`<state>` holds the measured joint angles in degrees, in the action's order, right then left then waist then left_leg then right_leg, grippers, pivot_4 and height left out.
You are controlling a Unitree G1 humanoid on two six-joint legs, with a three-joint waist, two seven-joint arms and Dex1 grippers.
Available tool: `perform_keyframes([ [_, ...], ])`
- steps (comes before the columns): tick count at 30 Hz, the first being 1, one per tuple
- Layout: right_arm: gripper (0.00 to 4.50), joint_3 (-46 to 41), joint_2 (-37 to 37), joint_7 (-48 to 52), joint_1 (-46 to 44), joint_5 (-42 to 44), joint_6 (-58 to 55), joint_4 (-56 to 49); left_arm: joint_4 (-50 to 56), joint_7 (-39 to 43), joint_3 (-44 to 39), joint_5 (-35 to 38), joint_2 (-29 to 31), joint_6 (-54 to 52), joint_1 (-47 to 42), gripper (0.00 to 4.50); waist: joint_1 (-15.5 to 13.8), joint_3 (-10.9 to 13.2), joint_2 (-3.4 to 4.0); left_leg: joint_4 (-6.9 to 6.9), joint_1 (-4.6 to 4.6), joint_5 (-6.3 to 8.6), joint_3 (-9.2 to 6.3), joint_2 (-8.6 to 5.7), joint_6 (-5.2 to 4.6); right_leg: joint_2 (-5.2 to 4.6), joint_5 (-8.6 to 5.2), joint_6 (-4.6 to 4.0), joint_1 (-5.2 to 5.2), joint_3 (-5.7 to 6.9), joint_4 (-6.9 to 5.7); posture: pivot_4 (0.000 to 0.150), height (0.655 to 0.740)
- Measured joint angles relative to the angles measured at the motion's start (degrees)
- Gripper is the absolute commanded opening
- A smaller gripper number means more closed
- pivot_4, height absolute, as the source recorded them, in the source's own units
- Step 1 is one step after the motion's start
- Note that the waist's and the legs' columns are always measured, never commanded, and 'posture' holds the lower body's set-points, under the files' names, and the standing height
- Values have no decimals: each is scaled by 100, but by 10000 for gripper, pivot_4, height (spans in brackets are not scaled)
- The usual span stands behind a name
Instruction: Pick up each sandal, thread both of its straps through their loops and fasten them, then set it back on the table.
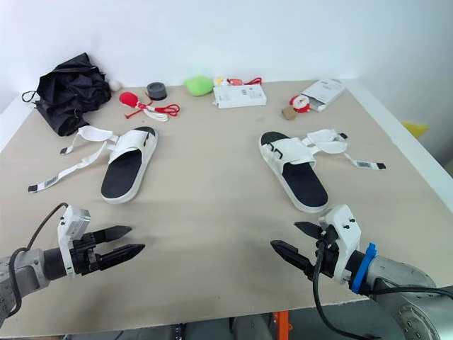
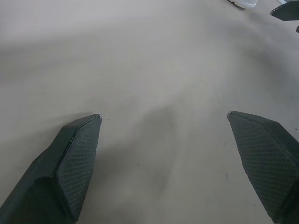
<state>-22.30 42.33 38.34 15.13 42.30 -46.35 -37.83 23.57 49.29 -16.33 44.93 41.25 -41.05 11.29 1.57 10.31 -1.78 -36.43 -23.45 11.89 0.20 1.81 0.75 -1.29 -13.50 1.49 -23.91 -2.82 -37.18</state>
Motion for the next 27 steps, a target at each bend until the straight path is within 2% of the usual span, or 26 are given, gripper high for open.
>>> perform_keyframes([
  [14, 45000, 368, -45, -50, -297, -210, 77, 206, -175, 123, 33, 296, -129, -192, -309, 44583, -8, 0, -1, -2, 2, 0, -1, -1, 0, 1, 2, 3, 3, 0, -1, 1500, 7400],
  [23, 45000, 422, -378, -454, -584, -315, 135, 386, -231, 264, 41, 475, -118, -318, -513, 44583, -16, -3, -3, -3, 3, -1, -1, -2, -1, 2, 4, 5, 5, 0, -1, 1500, 7400],
  [25, 45000, 421, -448, -520, -632, -326, 162, 400, -256, 282, 54, 525, -118, -335, -618, 44583, -17, -3, -4, -3, 2, -1, -2, -2, -1, 2, 4, 5, 5, 0, -1, 1500, 7400],
  [26, 45000, 407, -591, -780, -907, -335, 164, 538, -480, 240, 70, 700, -242, -442, -1130, 44583, -23, -3, -4, -12, 1, -1, -5, -3, -1, 4, 9, 10, 8, 0, -4, 1500, 7400],
  [27, 45000, 405, -598, -852, -992, -346, 161, 569, -534, 236, 82, 718, -262, -446, -1257, 44583, -24, -3, -4, -15, 2, -3, -5, -4, -3, 6, 14, 11, 9, 0, -4, 1500, 7400],
])
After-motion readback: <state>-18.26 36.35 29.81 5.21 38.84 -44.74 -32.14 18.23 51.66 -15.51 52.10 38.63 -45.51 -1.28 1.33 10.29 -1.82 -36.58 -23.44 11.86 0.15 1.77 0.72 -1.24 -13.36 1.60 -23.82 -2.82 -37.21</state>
